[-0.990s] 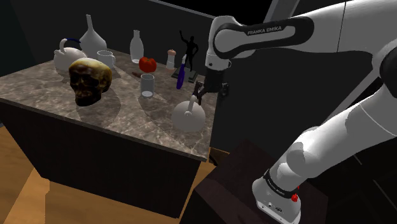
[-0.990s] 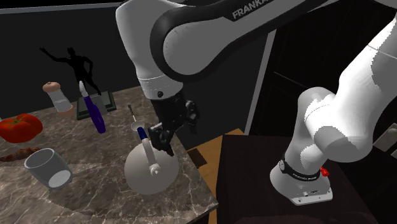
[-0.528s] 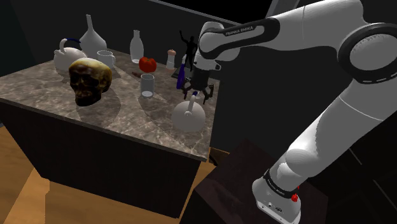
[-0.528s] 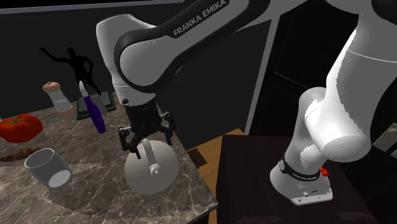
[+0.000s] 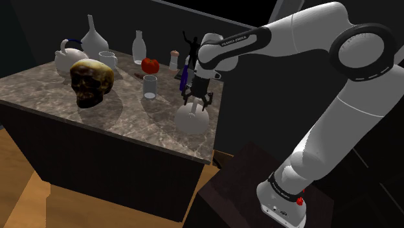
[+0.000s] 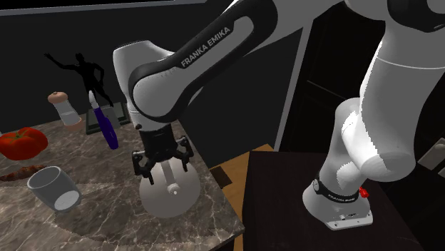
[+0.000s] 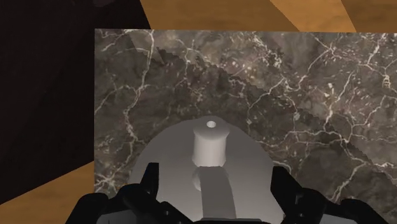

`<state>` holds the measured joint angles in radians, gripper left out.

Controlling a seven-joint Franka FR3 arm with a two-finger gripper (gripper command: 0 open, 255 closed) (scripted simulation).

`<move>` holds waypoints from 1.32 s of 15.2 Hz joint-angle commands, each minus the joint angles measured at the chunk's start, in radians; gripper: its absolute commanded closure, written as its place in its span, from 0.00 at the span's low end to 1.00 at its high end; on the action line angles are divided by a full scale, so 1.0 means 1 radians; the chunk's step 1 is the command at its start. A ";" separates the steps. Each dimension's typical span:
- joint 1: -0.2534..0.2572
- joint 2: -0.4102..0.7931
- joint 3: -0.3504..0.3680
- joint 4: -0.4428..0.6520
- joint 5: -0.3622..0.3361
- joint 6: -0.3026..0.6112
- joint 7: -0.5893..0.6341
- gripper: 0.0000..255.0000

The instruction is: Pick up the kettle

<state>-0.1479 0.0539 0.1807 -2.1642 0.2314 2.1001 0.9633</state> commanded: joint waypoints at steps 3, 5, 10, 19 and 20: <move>0.001 0.011 0.001 -0.008 0.001 0.020 -0.002 1.00; 0.001 0.011 0.001 -0.008 0.001 0.020 -0.002 1.00; 0.001 0.011 0.001 -0.008 0.001 0.020 -0.002 1.00; -0.002 -0.034 -0.001 0.037 -0.002 -0.070 0.012 1.00; -0.002 -0.040 -0.002 0.045 -0.002 -0.082 0.014 1.00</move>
<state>-0.1498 0.0225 0.1791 -2.1250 0.2286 2.0302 0.9753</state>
